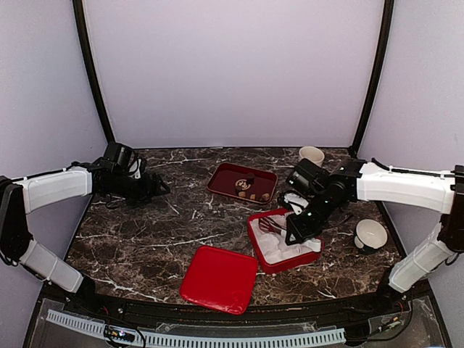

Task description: Pack the chocolate

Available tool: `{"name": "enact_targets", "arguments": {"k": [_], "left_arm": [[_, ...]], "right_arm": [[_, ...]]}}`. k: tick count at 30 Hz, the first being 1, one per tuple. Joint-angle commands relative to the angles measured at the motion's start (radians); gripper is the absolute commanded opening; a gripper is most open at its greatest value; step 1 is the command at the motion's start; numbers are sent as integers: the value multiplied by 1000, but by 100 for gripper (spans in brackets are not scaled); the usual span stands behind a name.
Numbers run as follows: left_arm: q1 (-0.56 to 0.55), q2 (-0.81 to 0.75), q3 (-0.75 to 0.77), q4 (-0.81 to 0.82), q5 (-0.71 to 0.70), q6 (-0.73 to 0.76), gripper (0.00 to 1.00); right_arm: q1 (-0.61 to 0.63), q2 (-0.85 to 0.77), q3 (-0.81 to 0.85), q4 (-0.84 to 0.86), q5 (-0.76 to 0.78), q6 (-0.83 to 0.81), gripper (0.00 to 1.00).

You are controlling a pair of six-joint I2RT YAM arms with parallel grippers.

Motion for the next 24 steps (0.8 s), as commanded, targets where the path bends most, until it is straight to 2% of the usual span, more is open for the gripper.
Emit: {"name": "enact_targets", "arguments": {"k": [1, 10, 19, 24], "left_arm": [[6, -27, -10, 0, -6, -2, 85], [6, -10, -4, 5, 2, 4, 85], [7, -15, -14, 3, 3, 19, 85], [6, -6, -15, 8, 1, 26, 85]], "right_arm": [[6, 11, 18, 46, 23, 12, 24], [8, 17, 72, 19, 45, 6, 35], [6, -51, 183, -101, 50, -4, 36], [-36, 0, 315, -150, 56, -42, 36]]}}
